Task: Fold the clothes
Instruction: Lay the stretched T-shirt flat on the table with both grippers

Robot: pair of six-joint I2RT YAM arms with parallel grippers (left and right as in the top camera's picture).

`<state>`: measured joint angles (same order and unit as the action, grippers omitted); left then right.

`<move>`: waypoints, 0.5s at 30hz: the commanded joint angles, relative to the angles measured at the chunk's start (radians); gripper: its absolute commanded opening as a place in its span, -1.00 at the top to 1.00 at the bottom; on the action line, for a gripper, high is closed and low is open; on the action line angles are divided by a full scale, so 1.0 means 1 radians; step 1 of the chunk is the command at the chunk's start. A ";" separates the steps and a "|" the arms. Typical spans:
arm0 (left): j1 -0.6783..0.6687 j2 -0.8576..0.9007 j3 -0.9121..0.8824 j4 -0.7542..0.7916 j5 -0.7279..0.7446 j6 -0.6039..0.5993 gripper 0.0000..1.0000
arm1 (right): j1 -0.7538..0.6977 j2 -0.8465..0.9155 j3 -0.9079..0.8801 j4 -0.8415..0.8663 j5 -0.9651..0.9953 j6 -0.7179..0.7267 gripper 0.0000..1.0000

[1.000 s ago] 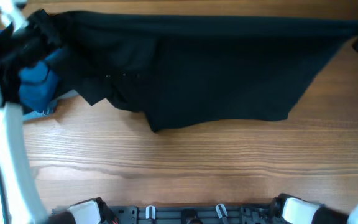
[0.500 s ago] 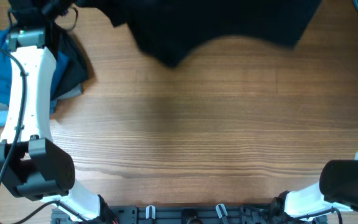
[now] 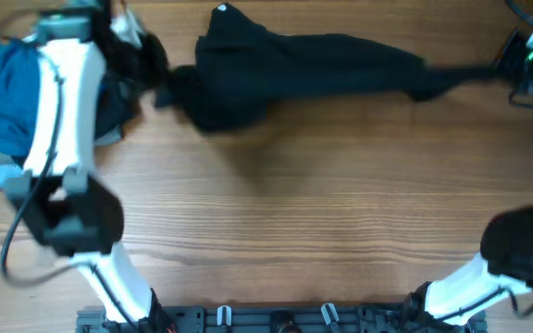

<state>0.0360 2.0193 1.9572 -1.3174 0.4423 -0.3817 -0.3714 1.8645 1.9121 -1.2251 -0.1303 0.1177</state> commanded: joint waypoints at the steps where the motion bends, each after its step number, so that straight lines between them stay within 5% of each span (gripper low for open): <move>1: -0.028 0.113 -0.001 -0.175 -0.100 0.135 0.92 | -0.021 0.106 -0.004 -0.140 0.090 -0.040 0.91; 15: -0.091 0.151 -0.367 -0.269 -0.145 0.195 0.92 | -0.023 0.143 -0.474 -0.128 0.094 -0.002 0.91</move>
<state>-0.0475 2.1803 1.6882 -1.6020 0.3477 -0.2108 -0.3882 2.0064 1.4853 -1.3693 -0.0601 0.1001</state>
